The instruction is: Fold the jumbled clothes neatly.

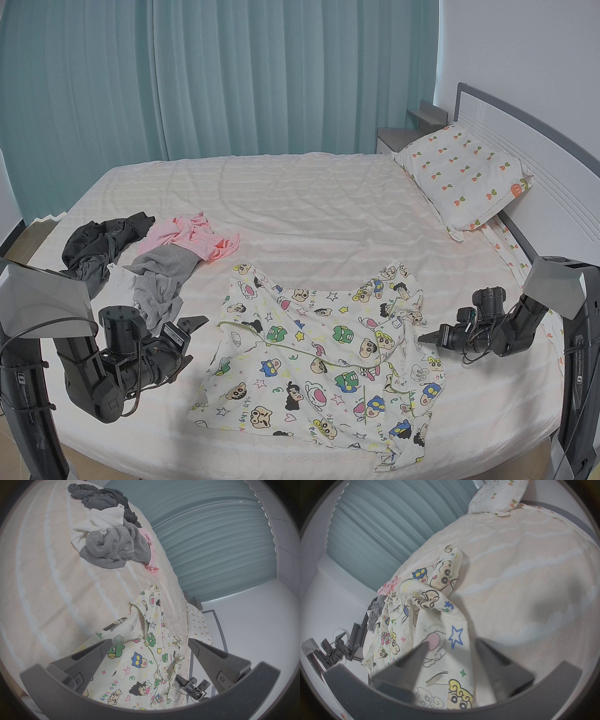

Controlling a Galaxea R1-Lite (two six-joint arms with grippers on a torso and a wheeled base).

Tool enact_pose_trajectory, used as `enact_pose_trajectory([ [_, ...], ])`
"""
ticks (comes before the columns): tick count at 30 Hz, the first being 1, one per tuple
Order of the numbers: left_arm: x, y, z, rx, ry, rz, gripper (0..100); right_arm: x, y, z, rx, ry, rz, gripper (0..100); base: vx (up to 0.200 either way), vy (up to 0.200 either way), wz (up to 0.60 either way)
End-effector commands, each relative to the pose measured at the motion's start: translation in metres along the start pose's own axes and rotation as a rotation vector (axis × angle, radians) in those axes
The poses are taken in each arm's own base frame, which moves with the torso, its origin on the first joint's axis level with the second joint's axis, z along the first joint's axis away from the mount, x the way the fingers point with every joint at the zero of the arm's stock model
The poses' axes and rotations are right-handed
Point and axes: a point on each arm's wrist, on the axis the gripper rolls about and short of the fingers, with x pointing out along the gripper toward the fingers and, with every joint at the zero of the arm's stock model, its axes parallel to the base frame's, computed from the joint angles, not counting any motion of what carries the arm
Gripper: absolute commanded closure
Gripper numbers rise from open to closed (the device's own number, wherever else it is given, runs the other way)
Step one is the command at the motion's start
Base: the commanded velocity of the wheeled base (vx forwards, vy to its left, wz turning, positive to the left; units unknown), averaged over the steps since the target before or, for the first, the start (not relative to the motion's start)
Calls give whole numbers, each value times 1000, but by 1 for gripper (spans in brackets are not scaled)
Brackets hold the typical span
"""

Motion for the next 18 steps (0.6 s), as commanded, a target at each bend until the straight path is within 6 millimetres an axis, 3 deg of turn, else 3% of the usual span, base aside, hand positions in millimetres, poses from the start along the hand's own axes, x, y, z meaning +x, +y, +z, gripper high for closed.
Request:
enact_pose_trajectory([
  [1,0,0,0,-2,0,1,0,2,-1,-1,6,1,1,100,0,0,0],
  [7,0,0,0,0,0,1,0,1,-1,1,4,-6,-2,100,0,0,0],
  [18,0,0,0,0,0,1,0,-24,-21,19,11,-89,-76,100,0,0,0],
])
